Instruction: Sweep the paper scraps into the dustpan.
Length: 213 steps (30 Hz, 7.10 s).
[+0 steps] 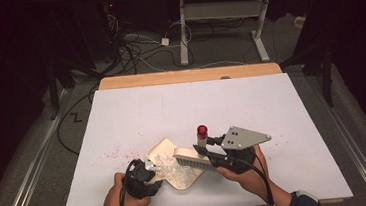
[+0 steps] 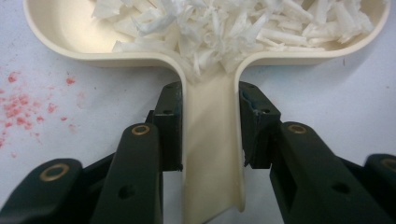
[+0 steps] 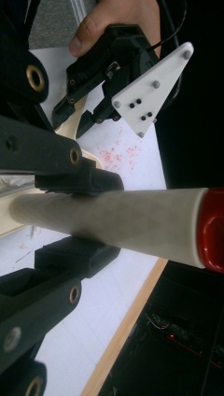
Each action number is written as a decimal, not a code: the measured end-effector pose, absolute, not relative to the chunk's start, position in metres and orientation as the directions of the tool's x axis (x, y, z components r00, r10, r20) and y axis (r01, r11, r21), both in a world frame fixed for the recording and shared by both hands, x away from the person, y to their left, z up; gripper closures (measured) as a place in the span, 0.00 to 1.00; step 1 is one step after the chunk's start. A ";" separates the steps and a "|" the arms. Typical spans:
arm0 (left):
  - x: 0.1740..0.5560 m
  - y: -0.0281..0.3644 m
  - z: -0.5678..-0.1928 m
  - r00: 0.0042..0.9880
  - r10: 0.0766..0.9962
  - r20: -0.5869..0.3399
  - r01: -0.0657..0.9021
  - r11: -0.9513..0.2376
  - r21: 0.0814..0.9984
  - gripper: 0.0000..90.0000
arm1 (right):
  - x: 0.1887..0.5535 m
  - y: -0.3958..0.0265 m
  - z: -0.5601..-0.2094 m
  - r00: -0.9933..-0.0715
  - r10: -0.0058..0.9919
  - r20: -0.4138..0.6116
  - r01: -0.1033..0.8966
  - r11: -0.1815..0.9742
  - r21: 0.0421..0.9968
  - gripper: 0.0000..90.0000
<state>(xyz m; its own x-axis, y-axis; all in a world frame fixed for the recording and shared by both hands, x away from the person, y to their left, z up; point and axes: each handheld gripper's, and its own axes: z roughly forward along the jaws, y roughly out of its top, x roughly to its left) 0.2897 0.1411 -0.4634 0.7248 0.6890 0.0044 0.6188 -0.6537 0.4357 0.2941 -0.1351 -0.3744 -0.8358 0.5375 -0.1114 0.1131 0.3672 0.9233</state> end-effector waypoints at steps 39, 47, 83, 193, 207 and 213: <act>0.300 0.167 -0.463 0.668 0.744 -0.026 0.679 -0.595 0.430 0.70 | 0.329 -0.102 -0.394 -0.799 0.580 -0.158 0.090 0.376 0.922 0.76; 0.299 0.168 -0.464 0.667 0.745 -0.022 0.678 -0.595 0.431 0.70 | 0.307 -0.094 -0.380 -0.853 0.508 -0.120 0.059 0.323 0.944 0.77; 0.293 0.177 -0.457 0.671 0.741 -0.038 0.675 -0.588 0.445 0.70 | 0.289 -0.114 -0.376 -0.830 0.542 -0.131 0.046 0.301 0.952 0.78; 0.308 0.183 -0.458 0.636 0.772 -0.017 0.689 -0.558 0.462 0.71 | 0.328 -0.185 -0.366 -0.767 0.632 -0.112 0.124 0.317 0.940 0.77; 0.315 0.190 -0.461 0.597 0.802 -0.022 0.712 -0.517 0.474 0.71 | 0.305 -0.246 -0.352 -0.736 0.671 -0.095 0.145 0.293 0.945 0.77; 0.318 0.190 -0.462 0.586 0.810 -0.027 0.718 -0.504 0.480 0.71 | 0.296 -0.266 -0.351 -0.733 0.674 -0.093 0.153 0.297 0.943 0.77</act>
<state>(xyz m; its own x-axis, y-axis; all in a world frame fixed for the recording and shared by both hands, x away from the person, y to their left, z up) 0.3182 0.1904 -0.4615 0.5864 0.8095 -0.0275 0.7182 -0.5040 0.4797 0.2959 -0.2662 -0.3512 -0.7325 0.6743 -0.0932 0.1532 0.2968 0.9426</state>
